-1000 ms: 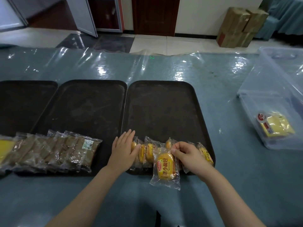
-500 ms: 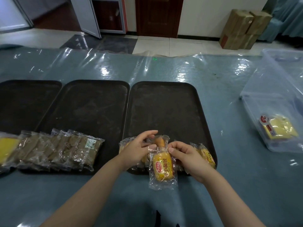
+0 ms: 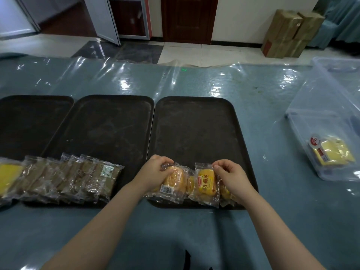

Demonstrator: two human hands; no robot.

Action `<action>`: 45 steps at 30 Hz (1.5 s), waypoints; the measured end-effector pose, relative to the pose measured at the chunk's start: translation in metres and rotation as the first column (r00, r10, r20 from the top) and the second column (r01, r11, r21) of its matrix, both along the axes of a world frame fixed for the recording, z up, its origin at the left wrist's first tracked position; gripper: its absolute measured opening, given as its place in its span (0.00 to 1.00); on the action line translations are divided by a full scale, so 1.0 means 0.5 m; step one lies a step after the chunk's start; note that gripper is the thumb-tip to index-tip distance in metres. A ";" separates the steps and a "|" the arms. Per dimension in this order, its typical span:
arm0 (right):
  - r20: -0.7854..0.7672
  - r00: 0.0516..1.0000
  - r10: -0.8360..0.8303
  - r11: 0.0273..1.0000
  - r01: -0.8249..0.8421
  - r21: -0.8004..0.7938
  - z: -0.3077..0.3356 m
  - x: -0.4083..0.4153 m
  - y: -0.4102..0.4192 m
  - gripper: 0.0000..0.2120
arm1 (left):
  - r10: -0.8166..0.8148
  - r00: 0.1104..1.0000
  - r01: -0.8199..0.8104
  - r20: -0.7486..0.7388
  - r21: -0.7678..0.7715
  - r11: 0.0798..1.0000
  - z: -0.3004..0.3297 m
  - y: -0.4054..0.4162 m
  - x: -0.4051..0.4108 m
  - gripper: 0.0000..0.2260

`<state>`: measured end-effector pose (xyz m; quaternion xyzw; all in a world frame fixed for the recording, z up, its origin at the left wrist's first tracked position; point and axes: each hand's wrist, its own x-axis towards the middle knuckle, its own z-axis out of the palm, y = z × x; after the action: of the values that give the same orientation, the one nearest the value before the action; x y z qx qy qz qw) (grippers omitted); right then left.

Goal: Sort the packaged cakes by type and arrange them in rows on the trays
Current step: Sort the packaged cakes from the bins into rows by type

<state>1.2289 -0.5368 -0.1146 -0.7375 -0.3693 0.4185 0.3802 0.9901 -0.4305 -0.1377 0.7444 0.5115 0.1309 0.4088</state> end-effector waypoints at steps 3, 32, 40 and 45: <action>0.085 0.995 0.044 0.999 -0.042 -0.034 -0.005 0.002 0.012 0.06 | -0.009 0.999 0.012 -0.039 0.070 0.997 -0.005 -0.009 0.006 0.14; 0.783 0.476 0.400 0.863 -0.483 -0.147 -0.119 -0.128 -0.048 0.32 | -0.045 0.846 0.263 -0.531 0.343 0.902 -0.094 -0.081 0.013 0.33; 0.784 0.412 0.464 0.842 -0.481 -0.246 -0.133 -0.125 -0.045 0.35 | -0.052 0.830 0.287 -0.556 0.345 0.894 -0.096 -0.083 0.016 0.35; 0.776 0.427 0.465 0.853 -0.450 -0.264 -0.109 -0.143 -0.038 0.38 | -0.100 0.839 0.314 -0.535 0.326 0.892 -0.081 -0.084 0.014 0.36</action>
<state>1.1571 -0.5558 -0.1693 -0.7193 -0.6838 0.1186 0.0313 0.9969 -0.4724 -0.1782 0.8717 0.4771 -0.0122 0.1113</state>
